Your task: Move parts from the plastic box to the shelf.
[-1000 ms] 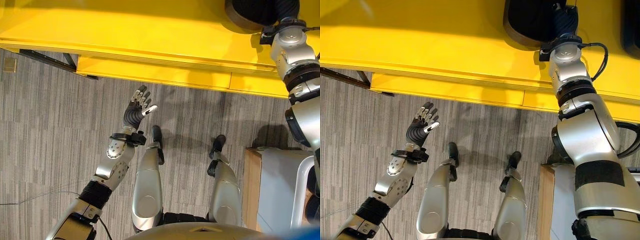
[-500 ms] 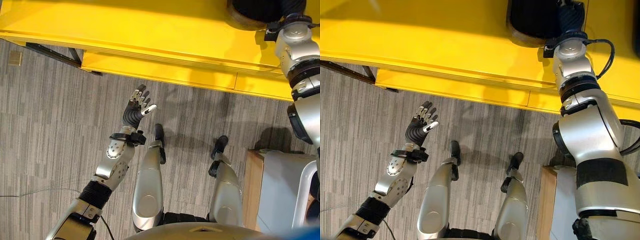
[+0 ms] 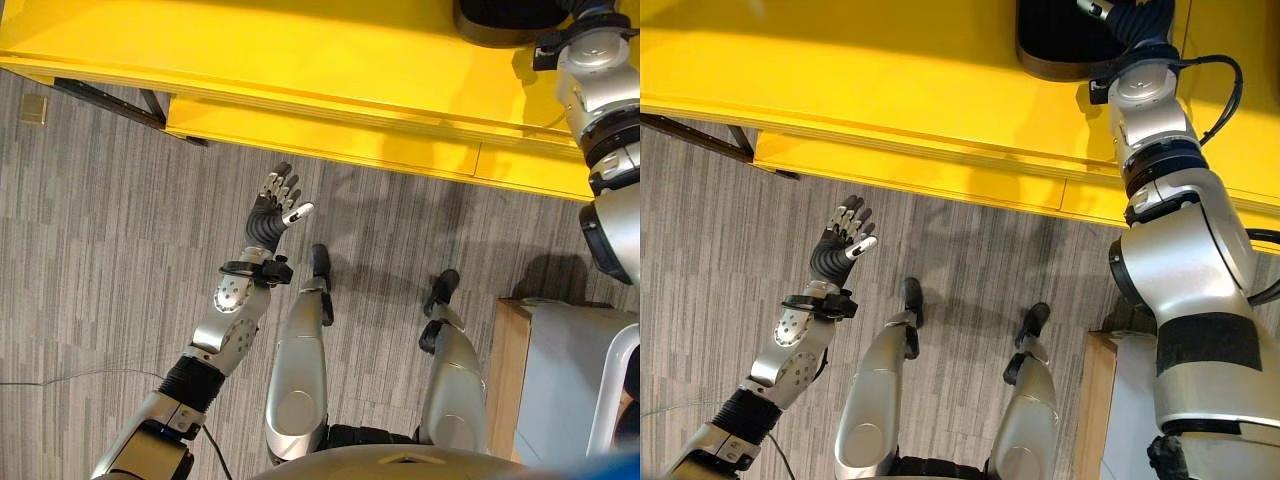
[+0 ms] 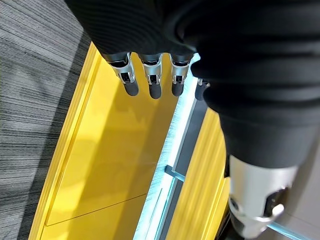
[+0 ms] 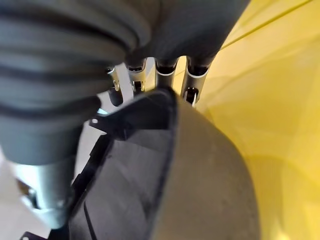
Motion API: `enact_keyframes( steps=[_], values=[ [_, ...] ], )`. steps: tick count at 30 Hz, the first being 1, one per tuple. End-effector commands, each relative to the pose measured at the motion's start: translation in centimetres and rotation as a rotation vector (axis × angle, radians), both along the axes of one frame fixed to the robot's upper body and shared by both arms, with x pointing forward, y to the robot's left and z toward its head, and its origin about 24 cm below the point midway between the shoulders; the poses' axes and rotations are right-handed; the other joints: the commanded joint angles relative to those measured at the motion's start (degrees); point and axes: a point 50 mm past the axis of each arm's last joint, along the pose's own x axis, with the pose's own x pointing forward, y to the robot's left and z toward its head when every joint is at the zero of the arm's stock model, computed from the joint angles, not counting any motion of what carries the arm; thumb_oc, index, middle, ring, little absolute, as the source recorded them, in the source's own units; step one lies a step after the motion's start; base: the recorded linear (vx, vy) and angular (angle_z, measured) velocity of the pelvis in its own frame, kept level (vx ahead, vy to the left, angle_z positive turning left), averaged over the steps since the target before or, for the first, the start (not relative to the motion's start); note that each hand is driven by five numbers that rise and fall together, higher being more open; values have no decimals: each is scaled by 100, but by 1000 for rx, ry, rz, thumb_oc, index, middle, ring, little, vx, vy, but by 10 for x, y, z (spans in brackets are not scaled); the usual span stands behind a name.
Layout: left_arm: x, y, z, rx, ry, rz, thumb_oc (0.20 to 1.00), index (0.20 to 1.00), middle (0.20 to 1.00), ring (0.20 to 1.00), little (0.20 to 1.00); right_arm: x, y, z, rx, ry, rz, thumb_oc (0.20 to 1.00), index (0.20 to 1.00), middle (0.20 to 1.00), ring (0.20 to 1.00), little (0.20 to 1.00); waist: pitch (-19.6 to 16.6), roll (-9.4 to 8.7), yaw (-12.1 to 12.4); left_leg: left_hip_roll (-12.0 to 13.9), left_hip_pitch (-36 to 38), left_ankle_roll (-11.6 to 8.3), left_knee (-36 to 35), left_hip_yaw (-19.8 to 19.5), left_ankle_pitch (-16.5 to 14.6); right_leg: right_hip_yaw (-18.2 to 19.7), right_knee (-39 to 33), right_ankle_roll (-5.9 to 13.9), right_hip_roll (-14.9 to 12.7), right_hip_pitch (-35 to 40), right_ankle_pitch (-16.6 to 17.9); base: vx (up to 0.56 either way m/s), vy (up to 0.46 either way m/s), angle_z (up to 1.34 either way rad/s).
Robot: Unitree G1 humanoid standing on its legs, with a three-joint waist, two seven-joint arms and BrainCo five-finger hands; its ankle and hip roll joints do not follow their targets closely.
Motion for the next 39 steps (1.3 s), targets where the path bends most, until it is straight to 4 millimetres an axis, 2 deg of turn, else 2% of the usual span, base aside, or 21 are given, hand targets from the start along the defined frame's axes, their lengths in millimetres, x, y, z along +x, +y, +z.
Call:
enact_keyframes(
  steps=[1,5,6,10,15,19,26,33,39],
  values=[
    [-9,2,13,-7,-84,-8,1000,1000,1000,1000,1000,-13,24,47,-105,-188,52,1000,1000,1000,1000,1000,-303,-59,-38,396,22,-490,164,-479,-199,97,577,138,-106,484,-517,0,0,0],
    [-9,6,12,-12,-81,11,1000,1000,1000,1000,1000,-15,42,50,-128,-234,115,1000,1000,1000,1000,1000,-338,-136,-144,428,139,-498,128,-453,-198,127,543,129,-71,548,-512,-23,4,-1],
    [-9,7,12,-10,-79,14,1000,1000,1000,1000,1000,-16,45,51,-128,-247,130,1000,1000,1000,1000,1000,-325,-155,-172,419,97,-439,97,-406,-55,112,492,83,-80,515,-384,-83,15,-3],
    [-10,12,10,-14,-70,28,1000,1000,1000,1000,1000,-19,52,50,-98,-287,176,1000,1000,1000,1000,1000,-382,-198,-251,430,167,-442,79,-393,-63,126,456,83,-66,577,-363,-26,0,-3],
    [-12,17,5,-14,-49,46,1000,1000,1000,1000,1000,-25,54,51,-22,-354,233,1000,1000,1000,1000,1000,-412,-236,-323,437,215,-439,142,-384,-119,143,475,74,-56,637,-378,-14,6,-5],
    [-14,20,2,-14,-38,54,1000,1000,1000,1000,1000,-22,54,43,52,-352,256,1000,1000,1000,1000,1000,-424,-241,-338,435,228,-429,241,-381,-175,152,497,69,-76,684,-387,-25,2,-4],
    [-14,22,3,-5,-39,69,1000,1000,1000,1000,1000,-24,51,36,70,-365,254,1000,1000,1000,1000,1000,-430,-222,-376,424,223,-423,260,-386,-184,162,495,60,-82,724,-391,-2,1,0],
    [-14,22,-1,-7,-26,76,1000,1000,1000,1000,1000,-18,44,15,159,-332,269,1000,1000,1000,1000,1000,-398,-217,-370,424,215,-406,234,-376,-156,139,460,58,-66,733,-364,-5,-3,-2],
    [-14,18,-3,-10,-18,57,1000,1000,1000,1000,1000,-10,52,-4,226,-261,347,1000,1000,1000,1000,1000,-365,-200,-356,432,202,-411,255,-373,-161,134,495,50,-59,725,-390,-1,0,-1]
  ],
)
